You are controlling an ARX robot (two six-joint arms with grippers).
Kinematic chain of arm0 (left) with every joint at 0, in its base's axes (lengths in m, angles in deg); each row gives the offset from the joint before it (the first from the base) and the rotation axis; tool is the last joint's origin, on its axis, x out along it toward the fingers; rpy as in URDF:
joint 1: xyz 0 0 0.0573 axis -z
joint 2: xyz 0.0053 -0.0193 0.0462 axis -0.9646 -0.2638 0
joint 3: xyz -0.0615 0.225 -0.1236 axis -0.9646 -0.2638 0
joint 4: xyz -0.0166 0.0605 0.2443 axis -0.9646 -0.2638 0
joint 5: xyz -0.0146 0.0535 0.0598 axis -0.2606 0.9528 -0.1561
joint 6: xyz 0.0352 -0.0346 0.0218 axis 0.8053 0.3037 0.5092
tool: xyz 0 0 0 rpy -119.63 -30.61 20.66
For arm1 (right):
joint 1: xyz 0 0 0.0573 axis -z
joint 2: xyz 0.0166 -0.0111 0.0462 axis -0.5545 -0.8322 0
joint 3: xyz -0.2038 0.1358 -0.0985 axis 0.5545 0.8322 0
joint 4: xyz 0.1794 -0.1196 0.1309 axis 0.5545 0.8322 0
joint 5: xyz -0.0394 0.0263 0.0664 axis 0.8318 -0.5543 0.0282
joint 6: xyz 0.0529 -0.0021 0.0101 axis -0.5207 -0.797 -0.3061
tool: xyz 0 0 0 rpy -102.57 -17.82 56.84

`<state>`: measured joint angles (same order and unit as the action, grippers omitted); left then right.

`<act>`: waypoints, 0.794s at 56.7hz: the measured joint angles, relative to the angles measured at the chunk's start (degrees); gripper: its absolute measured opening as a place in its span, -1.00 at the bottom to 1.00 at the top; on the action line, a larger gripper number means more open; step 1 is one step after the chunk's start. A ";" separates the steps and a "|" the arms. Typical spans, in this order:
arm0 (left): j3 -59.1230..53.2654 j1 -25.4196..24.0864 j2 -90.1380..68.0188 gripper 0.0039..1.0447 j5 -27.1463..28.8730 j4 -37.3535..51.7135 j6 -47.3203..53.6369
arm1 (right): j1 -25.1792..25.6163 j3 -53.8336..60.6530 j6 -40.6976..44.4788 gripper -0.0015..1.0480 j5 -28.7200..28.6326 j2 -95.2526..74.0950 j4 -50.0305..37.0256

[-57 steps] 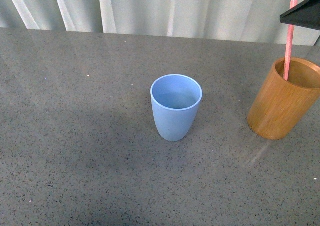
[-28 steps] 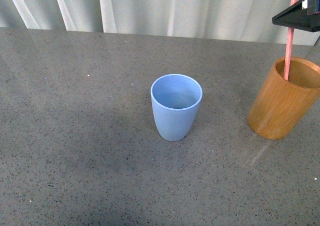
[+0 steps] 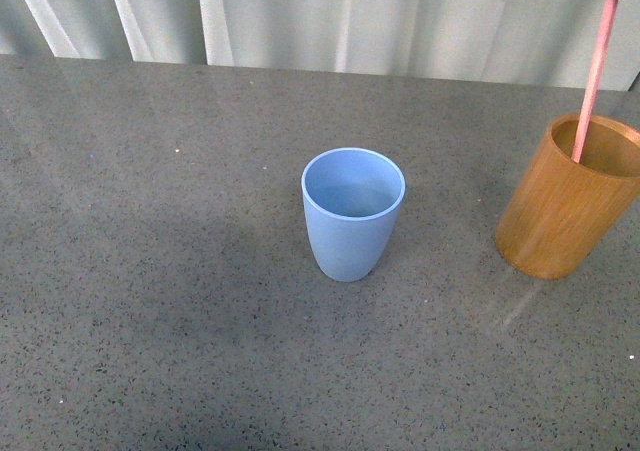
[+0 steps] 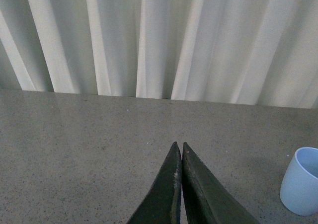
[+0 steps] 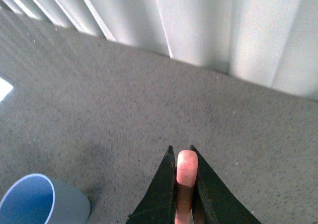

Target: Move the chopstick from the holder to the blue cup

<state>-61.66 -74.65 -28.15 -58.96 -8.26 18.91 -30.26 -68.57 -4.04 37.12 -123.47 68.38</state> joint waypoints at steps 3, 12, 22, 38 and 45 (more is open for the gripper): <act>0.00 0.00 0.00 -0.94 0.00 0.00 0.00 | 0.74 -1.51 -1.05 -0.95 -0.42 1.90 0.46; 0.00 0.00 0.00 -0.94 0.00 0.00 0.00 | 2.14 -7.23 -4.28 -0.95 -0.15 8.46 1.22; 0.00 0.00 0.00 -0.94 -0.02 0.00 0.00 | -5.38 -5.05 -6.27 -0.95 3.89 13.49 -1.68; 0.00 0.00 0.00 -0.94 0.00 0.00 0.00 | -20.13 -1.42 -8.87 -0.95 10.19 7.48 -8.66; 0.00 0.00 0.00 -0.94 0.00 0.00 0.00 | -22.77 -2.45 -10.62 -0.95 11.08 5.38 -9.09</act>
<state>-61.66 -74.65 -28.15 -58.96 -8.26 18.91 -53.03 -71.02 -14.66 48.20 -118.09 59.29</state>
